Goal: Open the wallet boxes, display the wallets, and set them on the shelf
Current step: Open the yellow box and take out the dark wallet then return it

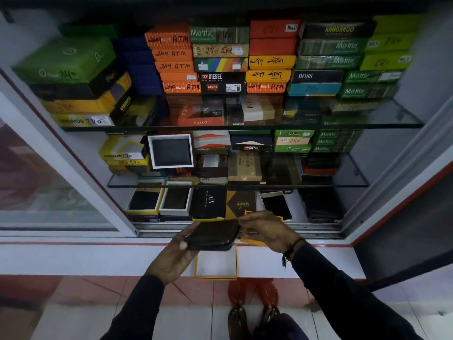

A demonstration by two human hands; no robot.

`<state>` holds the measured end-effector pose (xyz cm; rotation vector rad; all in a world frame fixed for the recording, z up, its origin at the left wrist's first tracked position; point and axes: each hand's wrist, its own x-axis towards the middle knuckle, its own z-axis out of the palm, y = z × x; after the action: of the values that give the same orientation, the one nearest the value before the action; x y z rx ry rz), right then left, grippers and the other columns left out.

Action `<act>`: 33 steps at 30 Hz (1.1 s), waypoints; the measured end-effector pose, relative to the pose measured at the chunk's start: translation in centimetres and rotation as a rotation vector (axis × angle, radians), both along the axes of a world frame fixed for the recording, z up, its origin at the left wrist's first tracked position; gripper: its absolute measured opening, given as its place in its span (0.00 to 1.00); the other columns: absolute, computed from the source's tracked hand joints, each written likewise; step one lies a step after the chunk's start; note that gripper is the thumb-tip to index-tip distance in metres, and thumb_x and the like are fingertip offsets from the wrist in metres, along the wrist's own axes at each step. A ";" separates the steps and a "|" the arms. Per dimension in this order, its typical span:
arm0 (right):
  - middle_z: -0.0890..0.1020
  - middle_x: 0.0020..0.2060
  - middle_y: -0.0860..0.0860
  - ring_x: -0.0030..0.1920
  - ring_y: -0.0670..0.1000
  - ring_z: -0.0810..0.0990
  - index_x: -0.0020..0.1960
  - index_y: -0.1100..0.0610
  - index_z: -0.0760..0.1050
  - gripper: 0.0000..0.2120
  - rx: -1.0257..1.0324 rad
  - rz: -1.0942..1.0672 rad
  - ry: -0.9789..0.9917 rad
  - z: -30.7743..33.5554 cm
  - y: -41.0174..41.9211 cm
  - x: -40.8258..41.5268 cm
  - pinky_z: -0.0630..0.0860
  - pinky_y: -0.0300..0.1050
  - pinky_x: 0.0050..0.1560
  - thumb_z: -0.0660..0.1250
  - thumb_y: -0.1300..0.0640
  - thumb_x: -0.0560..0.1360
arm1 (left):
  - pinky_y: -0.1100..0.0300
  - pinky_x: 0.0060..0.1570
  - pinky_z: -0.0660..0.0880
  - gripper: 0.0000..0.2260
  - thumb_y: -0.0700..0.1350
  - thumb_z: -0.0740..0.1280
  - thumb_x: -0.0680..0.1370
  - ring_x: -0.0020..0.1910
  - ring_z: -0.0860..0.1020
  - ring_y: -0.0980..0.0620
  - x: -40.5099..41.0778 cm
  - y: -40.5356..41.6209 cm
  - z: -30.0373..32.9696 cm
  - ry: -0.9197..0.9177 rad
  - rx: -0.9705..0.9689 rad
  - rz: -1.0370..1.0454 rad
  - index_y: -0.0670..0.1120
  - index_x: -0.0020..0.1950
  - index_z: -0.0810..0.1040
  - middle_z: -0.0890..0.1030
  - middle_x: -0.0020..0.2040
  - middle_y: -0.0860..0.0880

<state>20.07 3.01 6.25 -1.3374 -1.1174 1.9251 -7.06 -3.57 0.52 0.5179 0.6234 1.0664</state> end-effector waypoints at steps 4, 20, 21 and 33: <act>0.86 0.49 0.57 0.50 0.55 0.85 0.53 0.66 0.84 0.14 0.069 -0.089 -0.125 -1.1 0.2 1.5 0.84 0.48 0.48 0.78 0.60 0.70 | 0.57 0.57 0.82 0.38 0.42 0.84 0.62 0.66 0.80 0.43 -0.9 0.0 -0.6 0.329 -0.011 0.098 0.42 0.70 0.77 0.80 0.68 0.39; 0.85 0.39 0.56 0.37 0.50 0.83 0.51 0.65 0.85 0.10 0.171 -0.102 -0.130 -3.3 -3.8 -3.9 0.85 0.50 0.42 0.77 0.63 0.70 | 0.49 0.56 0.83 0.29 0.34 0.79 0.68 0.60 0.83 0.38 5.4 2.2 1.0 0.425 -0.138 0.230 0.45 0.65 0.72 0.83 0.62 0.36; 0.85 0.40 0.56 0.38 0.50 0.83 0.51 0.65 0.85 0.10 0.182 -0.093 -0.128 -3.2 -3.7 -4.0 0.85 0.51 0.42 0.77 0.63 0.70 | 0.51 0.53 0.83 0.27 0.36 0.77 0.70 0.59 0.84 0.39 5.5 2.1 1.1 0.353 -0.165 0.238 0.44 0.67 0.72 0.83 0.61 0.36; 0.81 0.49 0.44 0.53 0.49 0.81 0.59 0.55 0.80 0.20 0.416 -0.201 -0.436 -1.3 0.5 -1.0 0.76 0.33 0.44 0.79 0.59 0.68 | 0.55 0.48 0.84 0.28 0.27 0.74 0.70 0.60 0.82 0.45 4.3 3.0 2.4 0.698 0.031 0.306 0.47 0.65 0.77 0.83 0.60 0.47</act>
<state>19.10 3.47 4.96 -1.5894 -1.4285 1.1990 -2.78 -0.61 2.90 0.8510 1.3332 1.1782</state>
